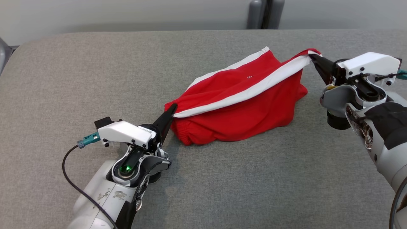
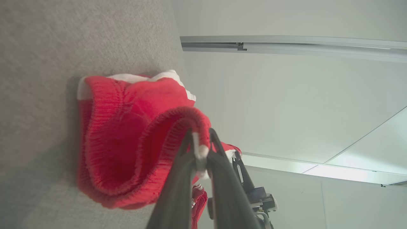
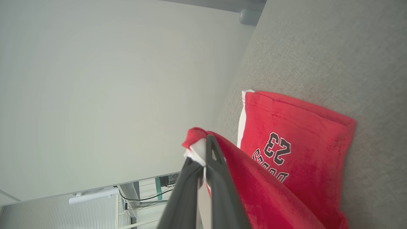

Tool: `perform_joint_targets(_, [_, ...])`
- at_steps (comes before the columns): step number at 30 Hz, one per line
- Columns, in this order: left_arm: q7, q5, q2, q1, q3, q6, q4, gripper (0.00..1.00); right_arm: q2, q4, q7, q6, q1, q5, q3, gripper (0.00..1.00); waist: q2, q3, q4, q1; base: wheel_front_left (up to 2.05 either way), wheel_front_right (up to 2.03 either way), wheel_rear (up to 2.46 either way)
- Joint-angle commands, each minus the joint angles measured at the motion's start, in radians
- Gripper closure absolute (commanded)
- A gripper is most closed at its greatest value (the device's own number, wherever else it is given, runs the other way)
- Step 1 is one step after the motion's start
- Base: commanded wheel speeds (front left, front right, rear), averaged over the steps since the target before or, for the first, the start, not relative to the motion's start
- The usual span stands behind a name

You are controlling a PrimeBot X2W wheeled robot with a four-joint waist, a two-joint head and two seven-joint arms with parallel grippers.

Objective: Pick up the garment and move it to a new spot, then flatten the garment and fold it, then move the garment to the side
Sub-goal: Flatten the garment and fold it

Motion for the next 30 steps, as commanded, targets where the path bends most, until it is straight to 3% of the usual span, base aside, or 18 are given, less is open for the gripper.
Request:
perform_joint_targets(1, [0.005,-0.005,-0.007,-0.026,0.002,-0.018,0.023,1.00,-0.009,0.011,-0.045,0.001,-0.002,0.023,0.019,1.00,0.0000,0.009,0.013,0.0000,0.00,0.00,0.00])
perform_joint_targets(8, [0.007,-0.029,-0.034,-0.069,-0.003,-0.046,0.099,1.00,-0.021,0.010,-0.184,0.001,0.007,0.102,0.179,1.00,0.0000,0.026,0.040,0.0000,0.00,0.00,0.00])
perform_joint_targets(14, [0.002,-0.057,-0.043,-0.114,-0.021,-0.059,0.142,1.00,-0.036,0.010,-0.226,0.001,-0.043,0.208,0.333,1.00,0.0000,0.061,0.068,0.0000,0.00,0.00,0.00])
perform_joint_targets(22, [-0.017,-0.120,-0.045,-0.168,-0.114,-0.067,0.133,1.00,-0.032,0.010,-0.224,0.001,-0.093,0.243,0.380,1.00,0.0000,0.102,0.094,0.0000,0.00,0.00,0.00])
perform_joint_targets(30, [-0.068,-0.209,-0.045,-0.262,-0.208,-0.046,0.136,1.00,-0.041,0.010,-0.204,0.001,-0.119,0.170,0.382,1.00,0.0000,0.133,0.112,0.0000,0.00,0.00,0.00])
